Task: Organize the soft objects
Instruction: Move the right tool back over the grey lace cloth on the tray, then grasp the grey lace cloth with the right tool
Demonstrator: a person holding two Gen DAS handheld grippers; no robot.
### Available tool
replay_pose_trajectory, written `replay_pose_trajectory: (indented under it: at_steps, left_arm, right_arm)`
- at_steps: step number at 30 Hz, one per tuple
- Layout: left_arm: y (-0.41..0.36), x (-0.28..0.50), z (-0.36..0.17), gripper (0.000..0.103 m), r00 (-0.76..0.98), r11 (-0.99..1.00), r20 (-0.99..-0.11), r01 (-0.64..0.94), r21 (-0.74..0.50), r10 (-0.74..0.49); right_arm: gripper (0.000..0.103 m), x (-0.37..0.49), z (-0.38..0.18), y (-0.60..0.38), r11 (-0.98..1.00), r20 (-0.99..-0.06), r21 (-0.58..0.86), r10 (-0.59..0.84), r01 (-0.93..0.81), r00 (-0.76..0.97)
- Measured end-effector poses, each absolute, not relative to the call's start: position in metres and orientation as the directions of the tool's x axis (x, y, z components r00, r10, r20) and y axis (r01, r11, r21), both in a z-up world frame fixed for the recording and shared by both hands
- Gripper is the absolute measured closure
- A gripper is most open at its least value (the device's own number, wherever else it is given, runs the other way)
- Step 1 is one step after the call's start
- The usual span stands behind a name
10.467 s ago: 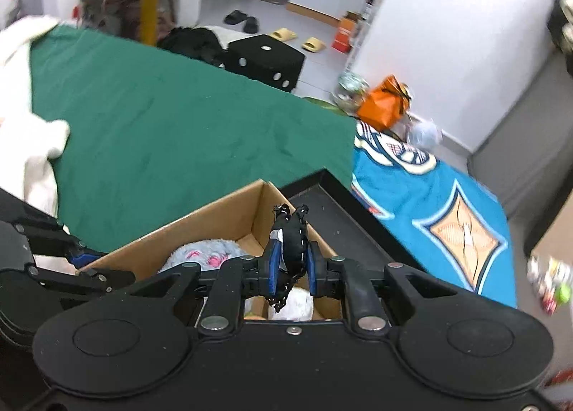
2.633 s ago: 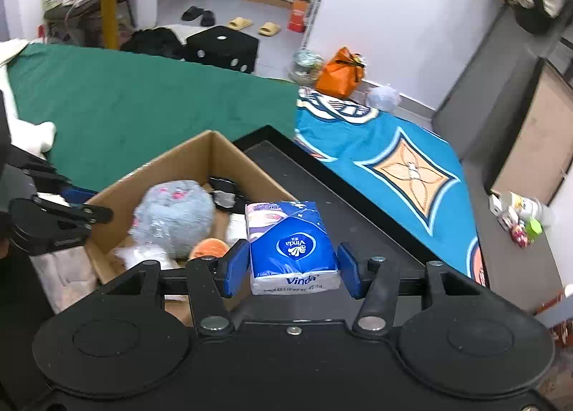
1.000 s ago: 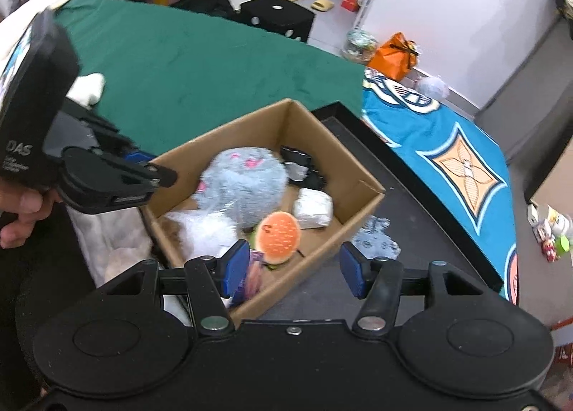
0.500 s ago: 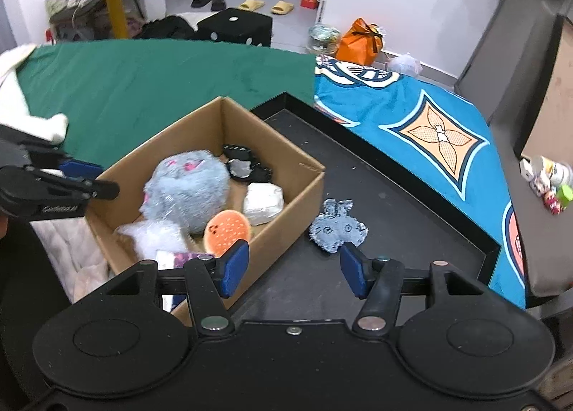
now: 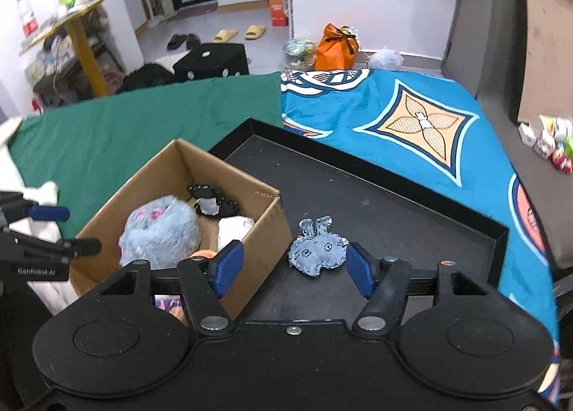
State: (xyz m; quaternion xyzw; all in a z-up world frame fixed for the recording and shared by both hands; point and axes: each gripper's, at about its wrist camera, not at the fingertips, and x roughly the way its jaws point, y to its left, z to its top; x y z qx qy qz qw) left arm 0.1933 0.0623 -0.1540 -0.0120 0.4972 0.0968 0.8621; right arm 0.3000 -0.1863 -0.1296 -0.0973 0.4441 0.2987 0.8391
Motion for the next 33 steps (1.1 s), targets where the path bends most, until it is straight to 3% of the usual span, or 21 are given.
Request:
replay_pose_trajectory:
  at_steps: [7,10,17,33]
  left_arm:
    - [0.055,0.204,-0.155,0.033,0.467,0.973,-0.859,-0.183,0.141,0.212]
    - [0.054,0.209,-0.157,0.032,0.456,0.969,-0.859,-0.189,0.16,0.231]
    - [0.048,0.223,-0.159,0.031,0.439,0.959,-0.859,-0.214,0.186,0.264]
    - [0.031,0.25,-0.169,0.026,0.411,0.939,-0.846,-0.196,0.281,0.339]
  right_arm:
    - [0.037,0.31,-0.155,-0.207,0.823,-0.789,0.197,0.456,-0.533,0.411]
    - [0.031,0.316,-0.164,-0.214,0.828,-0.782,0.244,0.476,-0.505,0.402]
    - [0.027,0.33,-0.187,-0.226,0.847,-0.777,0.291,0.481,-0.446,0.407]
    - [0.034,0.362,-0.231,-0.23,0.853,-0.756,0.396,0.513,-0.341,0.405]
